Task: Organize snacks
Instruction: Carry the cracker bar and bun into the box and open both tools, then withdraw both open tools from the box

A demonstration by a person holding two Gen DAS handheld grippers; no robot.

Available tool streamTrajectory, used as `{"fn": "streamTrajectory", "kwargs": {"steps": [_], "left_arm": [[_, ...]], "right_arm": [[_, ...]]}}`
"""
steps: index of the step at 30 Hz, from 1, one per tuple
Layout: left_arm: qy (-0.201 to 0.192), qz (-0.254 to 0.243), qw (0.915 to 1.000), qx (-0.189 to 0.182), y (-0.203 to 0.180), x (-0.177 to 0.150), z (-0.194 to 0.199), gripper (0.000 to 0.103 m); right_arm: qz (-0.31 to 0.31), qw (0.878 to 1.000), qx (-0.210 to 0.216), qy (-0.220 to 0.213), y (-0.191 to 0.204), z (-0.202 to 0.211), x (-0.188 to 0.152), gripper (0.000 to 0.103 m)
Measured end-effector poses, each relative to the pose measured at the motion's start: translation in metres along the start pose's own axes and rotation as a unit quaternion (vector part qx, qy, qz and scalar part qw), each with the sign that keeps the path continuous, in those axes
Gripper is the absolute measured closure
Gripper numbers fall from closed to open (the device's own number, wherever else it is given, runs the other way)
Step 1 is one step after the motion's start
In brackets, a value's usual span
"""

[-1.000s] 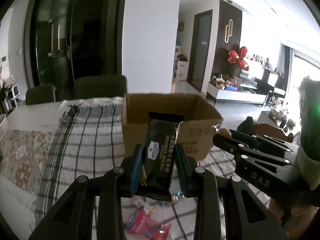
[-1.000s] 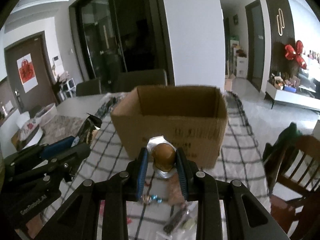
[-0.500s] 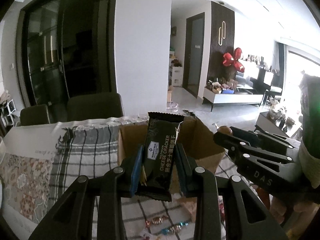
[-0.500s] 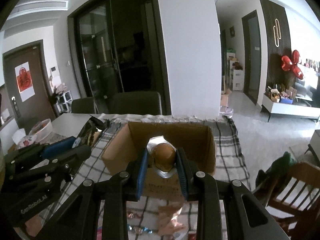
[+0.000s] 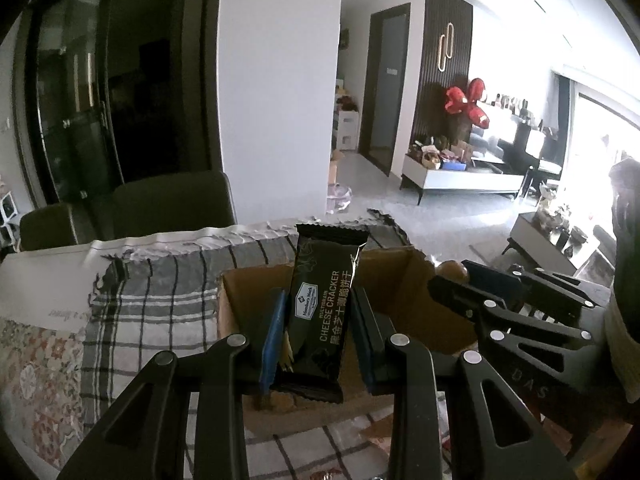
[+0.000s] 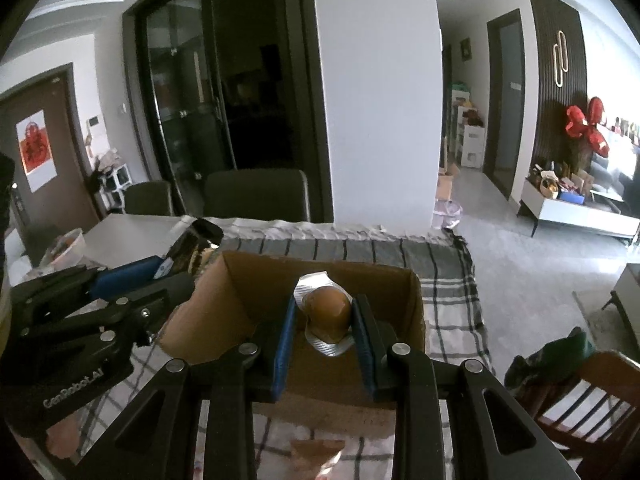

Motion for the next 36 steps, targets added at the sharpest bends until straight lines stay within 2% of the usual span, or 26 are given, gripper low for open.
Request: {"fn": "streamTrajectory", "kwargs": {"steps": [3, 5, 7, 9, 11, 20, 24, 36], "left_arm": [[0.011, 0.002, 0.9999, 0.005, 0.001, 0.001, -0.011, 0.068], [0.013, 0.003, 0.9998, 0.011, 0.002, 0.001, -0.014, 0.051], [0.011, 0.006, 0.9998, 0.018, 0.004, -0.001, -0.013, 0.045], [0.010, 0.004, 0.9996, 0.024, 0.004, -0.003, -0.010, 0.044], [0.010, 0.002, 0.9997, 0.023, 0.006, -0.008, -0.007, 0.040], [-0.001, -0.007, 0.9996, 0.026, -0.002, -0.032, 0.026, 0.038], [-0.017, -0.017, 0.9993, 0.029, -0.007, -0.043, 0.047, 0.038], [-0.053, -0.036, 0.9972, 0.037, -0.018, -0.075, 0.092, 0.038]], "right_arm": [[-0.005, 1.000, 0.003, 0.012, -0.003, -0.008, 0.000, 0.074], [-0.010, 1.000, 0.003, 0.015, -0.005, -0.012, 0.000, 0.073], [-0.013, 1.000, 0.000, 0.021, -0.007, -0.015, -0.001, 0.072], [-0.017, 1.000, -0.009, 0.021, -0.010, -0.015, -0.002, 0.054], [-0.017, 1.000, -0.018, 0.017, -0.010, -0.013, -0.004, 0.053], [-0.013, 0.999, -0.030, 0.003, -0.009, 0.018, -0.024, 0.053], [-0.013, 0.999, -0.037, -0.007, -0.007, 0.037, -0.036, 0.048], [0.001, 0.998, -0.048, -0.034, 0.009, 0.082, -0.064, 0.048]]}}
Point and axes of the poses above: each gripper's, at about its wrist camera, not at the fingertips, and z roughly against the way its jaws point, y to its left, x to its top, the point moved 5 cm from there along -z, roughly the way its jaws point
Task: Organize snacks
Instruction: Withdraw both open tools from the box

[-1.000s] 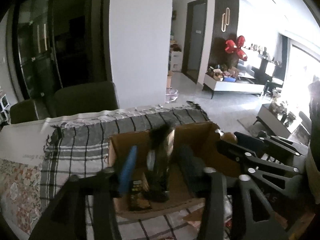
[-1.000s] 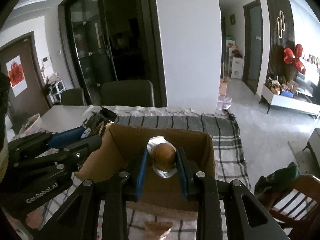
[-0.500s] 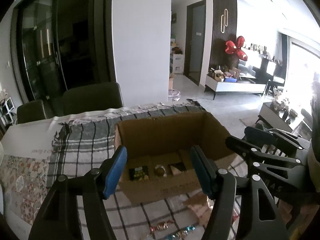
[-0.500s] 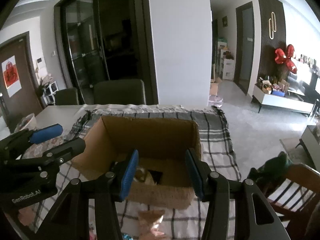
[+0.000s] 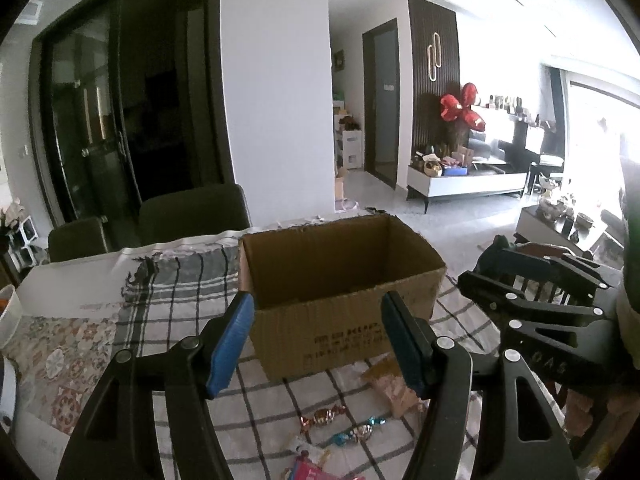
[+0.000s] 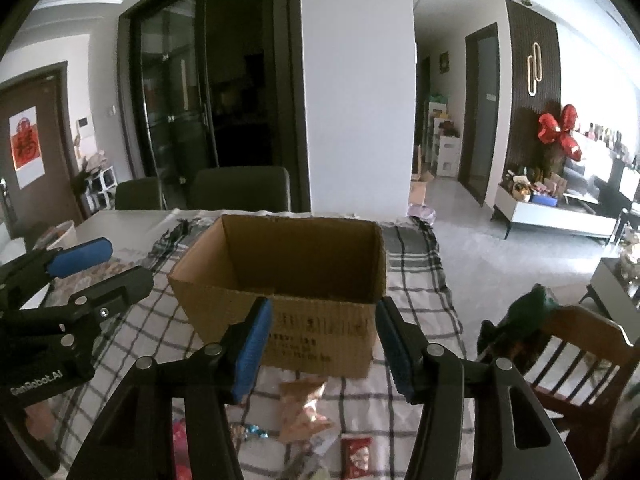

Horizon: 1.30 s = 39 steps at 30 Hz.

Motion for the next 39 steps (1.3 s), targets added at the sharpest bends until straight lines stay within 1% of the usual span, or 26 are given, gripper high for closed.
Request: {"fn": "streamTrajectory", "kwargs": {"steps": [7, 17, 28, 39], "left_arm": [[-0.002, 0.003, 1.0000, 0.004, -0.005, -0.025, 0.014, 0.038], [0.025, 0.010, 0.9996, 0.005, -0.016, -0.067, 0.017, 0.038], [0.080, 0.013, 0.9967, -0.009, -0.029, -0.108, -0.003, 0.038], [0.139, 0.027, 0.9895, -0.028, -0.032, -0.141, -0.036, 0.038]], "right_arm": [[-0.008, 1.000, -0.008, -0.004, -0.005, 0.015, -0.021, 0.048], [-0.015, 1.000, -0.021, 0.017, -0.010, 0.021, -0.060, 0.048], [-0.032, 0.997, -0.029, 0.071, -0.022, 0.008, -0.106, 0.048], [-0.048, 0.990, -0.039, 0.123, -0.028, -0.017, -0.141, 0.048]]}}
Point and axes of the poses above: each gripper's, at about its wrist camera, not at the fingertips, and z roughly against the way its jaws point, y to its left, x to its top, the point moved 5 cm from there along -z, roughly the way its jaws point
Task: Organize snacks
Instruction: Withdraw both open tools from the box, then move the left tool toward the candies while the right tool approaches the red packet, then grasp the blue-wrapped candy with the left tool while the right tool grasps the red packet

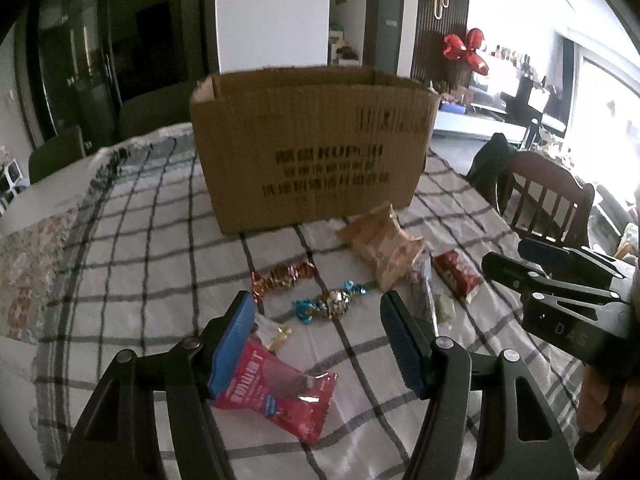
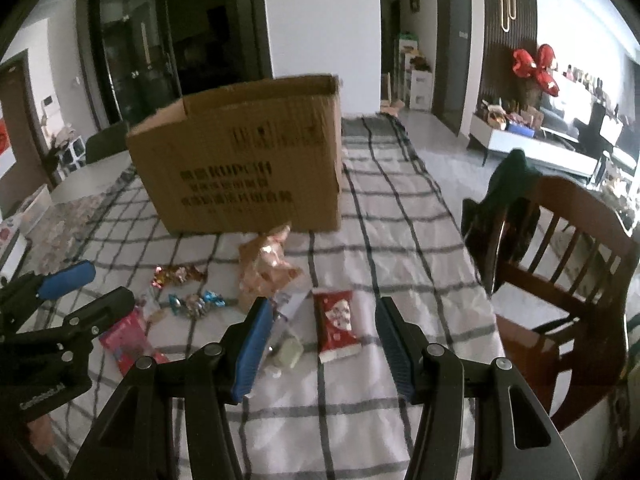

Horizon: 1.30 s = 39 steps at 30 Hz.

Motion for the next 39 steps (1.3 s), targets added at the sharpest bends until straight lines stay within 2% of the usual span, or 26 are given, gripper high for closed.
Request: {"fn": "streamTrajectory", "kwargs": {"steps": [15, 24, 32, 34, 35, 37, 39], "left_arm": [[0.070, 0.027, 0.9970, -0.021, 0.001, -0.011, -0.060, 0.044], [0.087, 0.036, 0.9954, -0.015, 0.001, -0.010, -0.083, 0.049], [0.088, 0.042, 0.9951, -0.013, 0.002, -0.008, -0.090, 0.058], [0.087, 0.038, 0.9955, -0.010, 0.001, -0.008, -0.090, 0.060], [0.086, 0.037, 0.9956, -0.009, 0.001, -0.008, -0.090, 0.061], [0.084, 0.037, 0.9958, -0.007, 0.002, -0.008, -0.090, 0.064], [0.081, 0.036, 0.9960, -0.004, 0.002, -0.008, -0.089, 0.068]], "right_arm": [[-0.025, 0.999, -0.003, 0.048, -0.011, -0.039, -0.015, 0.048], [-0.028, 0.998, -0.003, 0.052, -0.012, -0.052, -0.012, 0.048], [-0.033, 0.998, 0.006, 0.061, -0.011, -0.063, -0.014, 0.049], [-0.034, 0.997, 0.008, 0.062, -0.011, -0.065, -0.014, 0.052], [-0.034, 0.997, 0.009, 0.063, -0.011, -0.065, -0.014, 0.059], [-0.032, 0.997, 0.012, 0.068, -0.010, -0.068, -0.016, 0.062], [-0.031, 0.997, 0.010, 0.068, -0.010, -0.068, -0.017, 0.070]]}}
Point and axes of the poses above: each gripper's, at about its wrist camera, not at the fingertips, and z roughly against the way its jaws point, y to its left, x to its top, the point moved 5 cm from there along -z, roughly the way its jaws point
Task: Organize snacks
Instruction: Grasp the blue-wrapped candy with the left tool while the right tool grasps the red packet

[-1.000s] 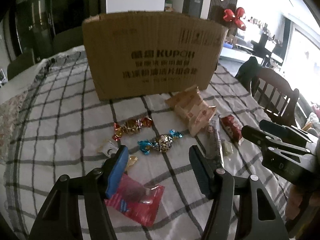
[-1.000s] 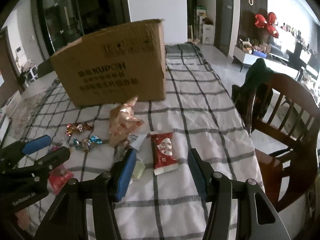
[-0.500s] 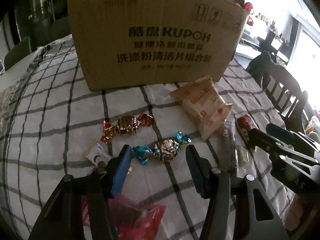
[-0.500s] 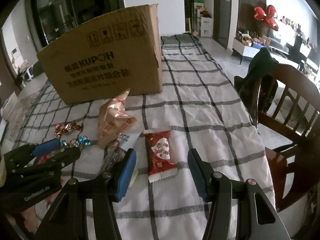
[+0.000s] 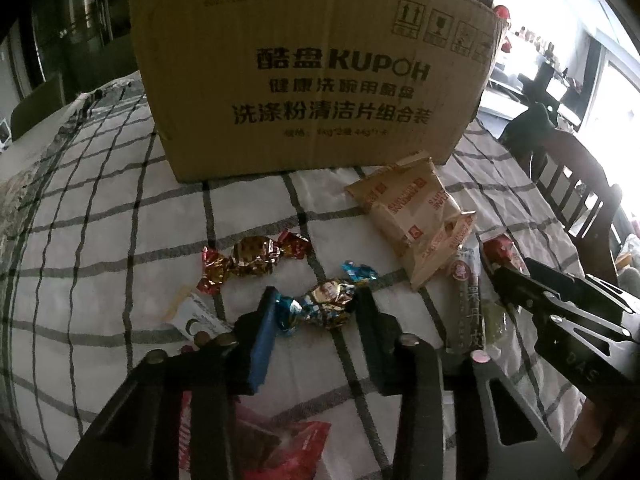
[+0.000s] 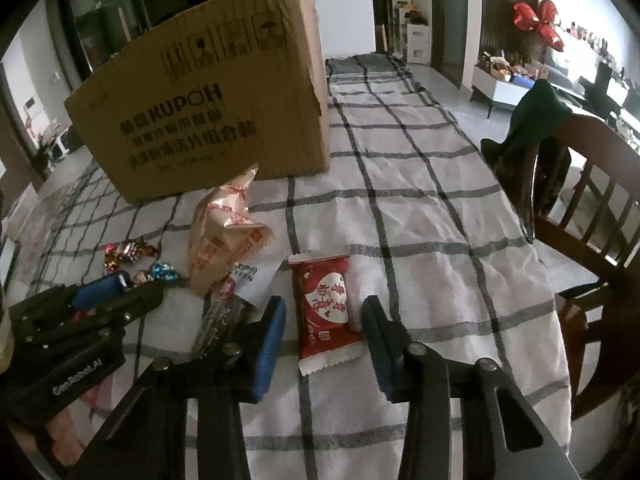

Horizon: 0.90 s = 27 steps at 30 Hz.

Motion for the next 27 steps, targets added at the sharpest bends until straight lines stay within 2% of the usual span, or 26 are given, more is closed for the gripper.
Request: {"fn": "streamTrajectory", "kwargs": {"steps": [2, 5, 19, 27], "left_arm": [[-0.002, -0.001, 1.0000, 0.000, 0.001, 0.000, 0.000, 0.070], [-0.001, 0.002, 1.0000, -0.002, 0.002, -0.001, 0.001, 0.074], [-0.031, 0.003, 0.9995, -0.008, -0.006, 0.003, 0.033, 0.074], [-0.033, 0.002, 0.9994, -0.009, -0.009, 0.001, 0.038, 0.074]], "right_arm": [[0.004, 1.000, -0.004, -0.002, 0.000, 0.000, -0.001, 0.074], [0.011, 1.000, -0.008, -0.007, 0.002, 0.002, -0.001, 0.075], [0.005, 1.000, 0.004, -0.028, 0.001, 0.020, 0.004, 0.076], [-0.004, 1.000, 0.020, 0.004, -0.001, 0.006, -0.005, 0.076]]}}
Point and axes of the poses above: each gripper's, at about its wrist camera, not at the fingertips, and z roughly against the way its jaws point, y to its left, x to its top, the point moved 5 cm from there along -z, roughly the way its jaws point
